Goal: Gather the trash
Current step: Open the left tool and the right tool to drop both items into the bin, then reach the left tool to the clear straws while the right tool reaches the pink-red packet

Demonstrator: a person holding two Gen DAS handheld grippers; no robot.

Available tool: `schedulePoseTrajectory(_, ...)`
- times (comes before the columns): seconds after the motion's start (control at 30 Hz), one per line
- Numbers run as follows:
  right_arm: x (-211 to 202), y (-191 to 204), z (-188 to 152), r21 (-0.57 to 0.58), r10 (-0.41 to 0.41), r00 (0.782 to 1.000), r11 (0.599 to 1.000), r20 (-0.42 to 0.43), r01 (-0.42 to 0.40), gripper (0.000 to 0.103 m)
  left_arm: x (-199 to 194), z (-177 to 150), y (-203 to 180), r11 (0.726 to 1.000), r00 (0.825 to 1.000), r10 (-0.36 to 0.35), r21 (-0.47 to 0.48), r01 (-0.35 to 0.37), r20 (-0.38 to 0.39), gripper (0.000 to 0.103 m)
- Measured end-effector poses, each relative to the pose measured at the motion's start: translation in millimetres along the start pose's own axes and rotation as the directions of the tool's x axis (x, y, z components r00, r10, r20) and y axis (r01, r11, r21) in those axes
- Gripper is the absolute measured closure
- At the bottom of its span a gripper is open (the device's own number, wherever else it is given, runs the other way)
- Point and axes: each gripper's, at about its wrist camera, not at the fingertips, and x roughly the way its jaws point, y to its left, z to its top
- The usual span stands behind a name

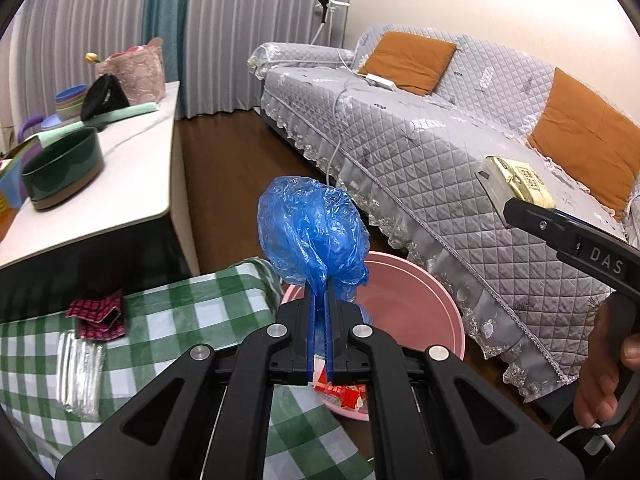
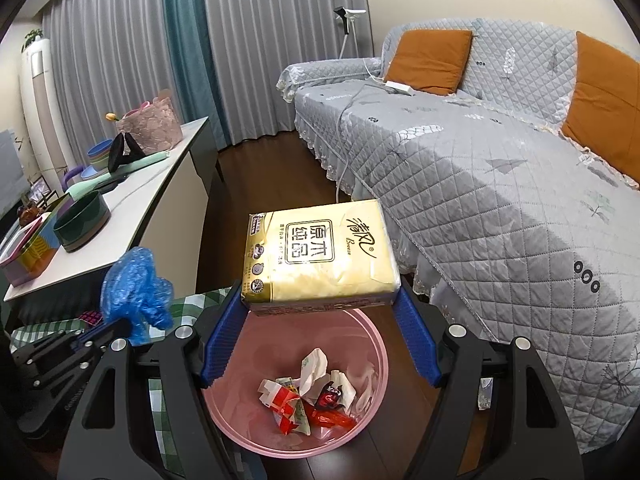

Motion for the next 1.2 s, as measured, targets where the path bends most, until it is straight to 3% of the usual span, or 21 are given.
schedulePoseTrajectory(0.5,15.5,2.3,-2.4,0.010,0.008,0.999,1.000,-0.034,-0.008,0.029,46.1,3.5,-10.2,0.999,0.996,-0.038,0.029,0.041,-0.085,0.099)
schedulePoseTrajectory(0.53,17.2,2.7,-2.6,0.008,0.001,0.999,1.000,-0.040,-0.001,0.026,48.1,3.7,-9.1,0.999,0.995,-0.044,0.028,0.046,-0.093,0.093)
schedulePoseTrajectory(0.57,18.3,3.2,-3.3,0.006,-0.002,0.999,1.000,-0.045,0.003,0.024,51.1,3.2,-8.8,0.998,0.994,-0.045,0.027,0.048,-0.105,0.077)
schedulePoseTrajectory(0.63,20.1,3.8,-3.9,0.005,-0.009,0.999,1.000,-0.049,0.009,0.019,51.6,2.2,-6.2,0.999,0.994,-0.035,0.021,0.038,-0.100,0.059)
schedulePoseTrajectory(1.0,12.7,12.0,-4.2,0.001,0.013,1.000,1.000,-0.026,-0.013,0.016,7.4,-9.1,29.9,1.000,0.998,0.002,-0.027,-0.004,-0.069,0.059)
schedulePoseTrajectory(1.2,1.5,28.9,-7.2,-0.018,0.056,0.998,0.998,0.000,-0.056,0.027,-44.1,-29.0,78.5,0.996,0.997,0.063,-0.060,-0.066,-0.050,0.065)
